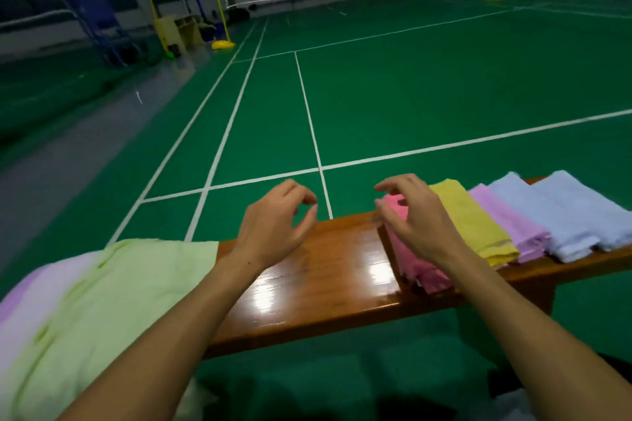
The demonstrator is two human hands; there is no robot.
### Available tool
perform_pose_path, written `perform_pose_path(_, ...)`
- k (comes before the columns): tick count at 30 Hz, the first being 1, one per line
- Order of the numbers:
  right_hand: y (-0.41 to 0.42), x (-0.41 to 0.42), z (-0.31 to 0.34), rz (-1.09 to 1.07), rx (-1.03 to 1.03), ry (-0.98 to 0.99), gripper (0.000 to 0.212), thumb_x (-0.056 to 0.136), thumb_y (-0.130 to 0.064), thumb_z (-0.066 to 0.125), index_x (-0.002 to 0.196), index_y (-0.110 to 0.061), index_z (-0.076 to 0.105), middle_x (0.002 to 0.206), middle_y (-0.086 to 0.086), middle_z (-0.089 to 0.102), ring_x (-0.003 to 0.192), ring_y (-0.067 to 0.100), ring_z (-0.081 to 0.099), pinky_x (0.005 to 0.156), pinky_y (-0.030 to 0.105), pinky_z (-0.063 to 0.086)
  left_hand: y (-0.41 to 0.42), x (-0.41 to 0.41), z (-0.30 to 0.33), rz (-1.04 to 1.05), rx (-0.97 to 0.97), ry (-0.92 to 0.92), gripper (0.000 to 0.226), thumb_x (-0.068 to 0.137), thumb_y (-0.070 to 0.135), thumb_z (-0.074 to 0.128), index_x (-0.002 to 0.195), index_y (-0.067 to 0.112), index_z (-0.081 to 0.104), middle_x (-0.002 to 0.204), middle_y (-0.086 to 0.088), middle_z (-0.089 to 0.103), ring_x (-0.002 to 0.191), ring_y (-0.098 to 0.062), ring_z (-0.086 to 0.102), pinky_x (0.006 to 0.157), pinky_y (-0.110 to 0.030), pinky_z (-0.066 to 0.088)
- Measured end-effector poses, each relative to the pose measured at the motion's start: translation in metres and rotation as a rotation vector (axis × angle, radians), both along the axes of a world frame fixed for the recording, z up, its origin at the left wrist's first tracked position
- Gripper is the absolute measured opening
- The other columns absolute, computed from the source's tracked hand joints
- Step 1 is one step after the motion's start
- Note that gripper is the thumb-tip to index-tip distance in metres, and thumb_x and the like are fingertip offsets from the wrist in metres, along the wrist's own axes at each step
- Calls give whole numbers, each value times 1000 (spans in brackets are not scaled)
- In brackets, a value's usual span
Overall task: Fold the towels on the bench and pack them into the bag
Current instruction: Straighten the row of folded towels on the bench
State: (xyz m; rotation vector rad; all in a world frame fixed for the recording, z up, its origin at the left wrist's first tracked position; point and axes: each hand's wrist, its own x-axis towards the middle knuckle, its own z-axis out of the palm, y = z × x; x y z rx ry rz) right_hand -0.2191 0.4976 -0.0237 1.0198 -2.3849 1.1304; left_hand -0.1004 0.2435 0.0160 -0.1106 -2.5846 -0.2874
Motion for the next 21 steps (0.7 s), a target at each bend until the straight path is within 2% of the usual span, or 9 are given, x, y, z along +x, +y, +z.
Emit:
perform_pose_path(4,-72,30,-14,205,60,-84,24,101,-41,61,121,-28,64,116,-11,58,105,6,59,92,41,55,-84,74,-24,179,16,-99,9,101,44,56,103,37,61,101,22,58,80,-2,58,63,-29,49)
perform_pose_path(7,-134,60,-28,317,120,-179,21,101,-39,63,119,-29,65,112,-15,61,101,3,61,89,37,56,-140,133,-41,346,-1,-200,7,102,43,60,104,38,63,103,22,62,80,-3,59,61,-23,46)
perform_pose_path(11,-210,114,-51,426,209,-379,24,102,-38,63,123,-24,65,114,-10,66,97,3,63,87,33,57,-206,199,-50,544,9,-245,5,101,42,62,104,39,64,106,20,65,81,-2,60,58,-26,48)
perform_pose_path(13,-241,139,-64,401,250,-500,25,102,-36,64,122,-20,64,110,-6,70,93,11,68,83,35,59,-237,222,-54,655,21,-255,9,100,42,63,107,36,66,109,19,66,88,-6,61,62,-29,48)
perform_pose_path(16,-288,165,-78,263,225,-738,20,101,-26,63,105,-7,66,88,13,76,68,29,73,61,43,62,-278,245,-65,820,49,-345,26,98,50,63,117,32,67,118,7,65,103,-18,62,73,-39,56)
perform_pose_path(19,-330,173,-82,177,213,-976,21,97,-18,70,94,2,65,84,24,74,61,31,73,59,52,65,-306,254,-78,939,104,-427,47,95,57,66,129,26,62,130,-5,63,111,-28,61,83,-45,56)
perform_pose_path(21,-353,175,-82,183,287,-1044,16,93,-14,72,94,0,66,78,20,74,58,29,70,60,47,65,-318,256,-88,997,190,-449,58,93,61,67,136,24,54,133,-7,61,112,-32,61,86,-48,55)
